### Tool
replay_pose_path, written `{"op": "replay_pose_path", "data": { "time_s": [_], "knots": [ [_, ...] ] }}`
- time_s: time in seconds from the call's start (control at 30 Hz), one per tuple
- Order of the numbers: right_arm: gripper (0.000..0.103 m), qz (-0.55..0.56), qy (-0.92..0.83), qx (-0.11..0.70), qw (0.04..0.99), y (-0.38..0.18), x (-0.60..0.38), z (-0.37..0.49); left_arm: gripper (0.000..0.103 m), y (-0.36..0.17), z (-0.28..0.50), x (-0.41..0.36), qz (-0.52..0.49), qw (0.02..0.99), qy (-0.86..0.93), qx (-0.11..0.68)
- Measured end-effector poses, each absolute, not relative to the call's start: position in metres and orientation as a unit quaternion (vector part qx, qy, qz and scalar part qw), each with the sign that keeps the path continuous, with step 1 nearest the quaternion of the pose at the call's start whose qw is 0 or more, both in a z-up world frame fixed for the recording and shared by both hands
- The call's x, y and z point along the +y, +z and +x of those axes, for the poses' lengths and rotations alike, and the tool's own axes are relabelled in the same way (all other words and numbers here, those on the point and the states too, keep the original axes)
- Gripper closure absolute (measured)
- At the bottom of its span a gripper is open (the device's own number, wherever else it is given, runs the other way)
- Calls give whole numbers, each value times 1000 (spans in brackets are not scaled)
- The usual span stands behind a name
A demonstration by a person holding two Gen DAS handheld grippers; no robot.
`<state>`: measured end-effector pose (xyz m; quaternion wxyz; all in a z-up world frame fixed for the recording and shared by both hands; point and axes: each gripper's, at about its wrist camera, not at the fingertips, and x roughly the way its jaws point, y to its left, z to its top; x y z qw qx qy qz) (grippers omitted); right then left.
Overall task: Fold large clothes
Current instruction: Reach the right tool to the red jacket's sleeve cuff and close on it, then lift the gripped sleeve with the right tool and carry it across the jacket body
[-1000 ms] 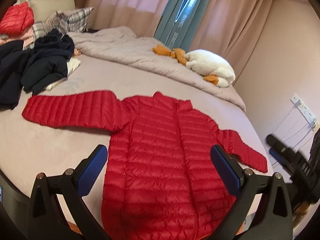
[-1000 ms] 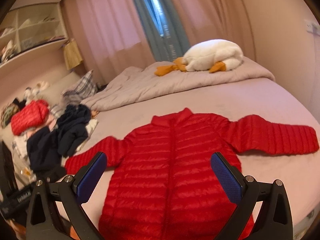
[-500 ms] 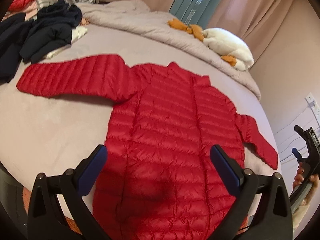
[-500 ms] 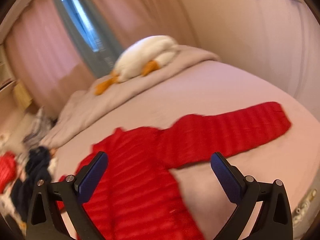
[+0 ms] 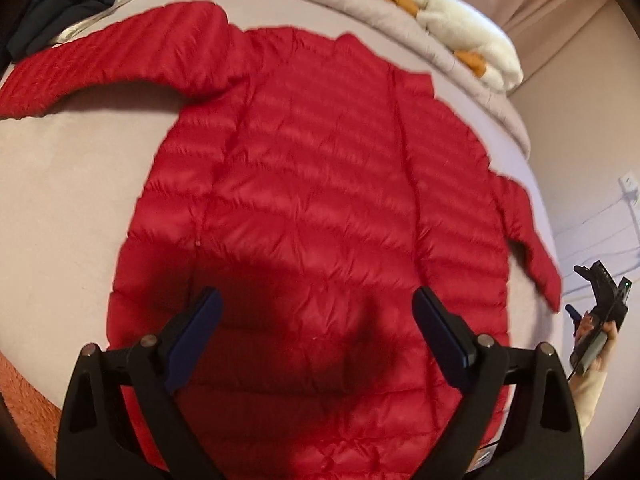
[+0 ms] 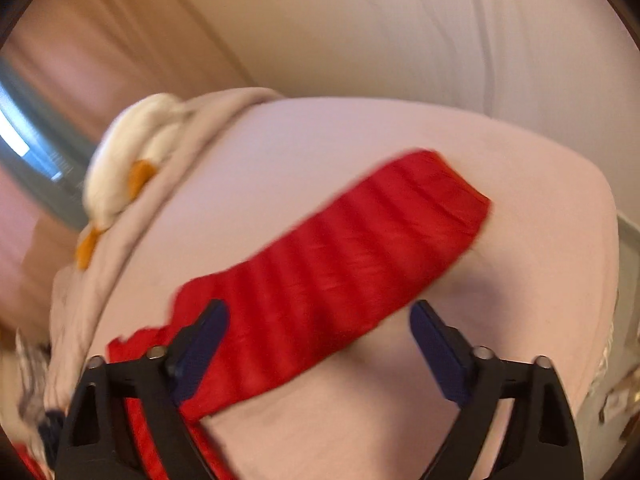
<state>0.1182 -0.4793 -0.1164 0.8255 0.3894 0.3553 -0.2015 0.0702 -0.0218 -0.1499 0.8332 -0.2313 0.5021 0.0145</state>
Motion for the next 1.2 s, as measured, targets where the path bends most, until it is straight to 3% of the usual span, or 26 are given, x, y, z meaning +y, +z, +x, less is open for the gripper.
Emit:
{"op": "replay_pose_path", "data": {
  "time_s": [0.23,0.4,0.5,0.67,0.73,0.9,1.2],
  "knots": [
    [25,418,-268,372,784,-163,-519,121,8,-157,77,-23,-208,835,23,510],
    [26,409,-283,370,784,-163,-529,133,8,-148,86,-23,-208,842,17,497],
    [33,417,-287,366,781,-164,-538,141,8,-140,89,-25,-206,848,11,488],
    [65,403,-295,355,790,-170,-542,139,8,-126,96,-26,-205,857,3,472],
    [87,411,-280,345,796,-170,-541,136,8,-116,99,-24,-203,864,4,461],
    [91,376,-267,331,823,-144,-529,127,8,-93,97,-15,-203,880,13,429],
    [93,278,-219,262,898,-37,-479,114,8,-60,85,8,-213,899,33,381]
  ]
}}
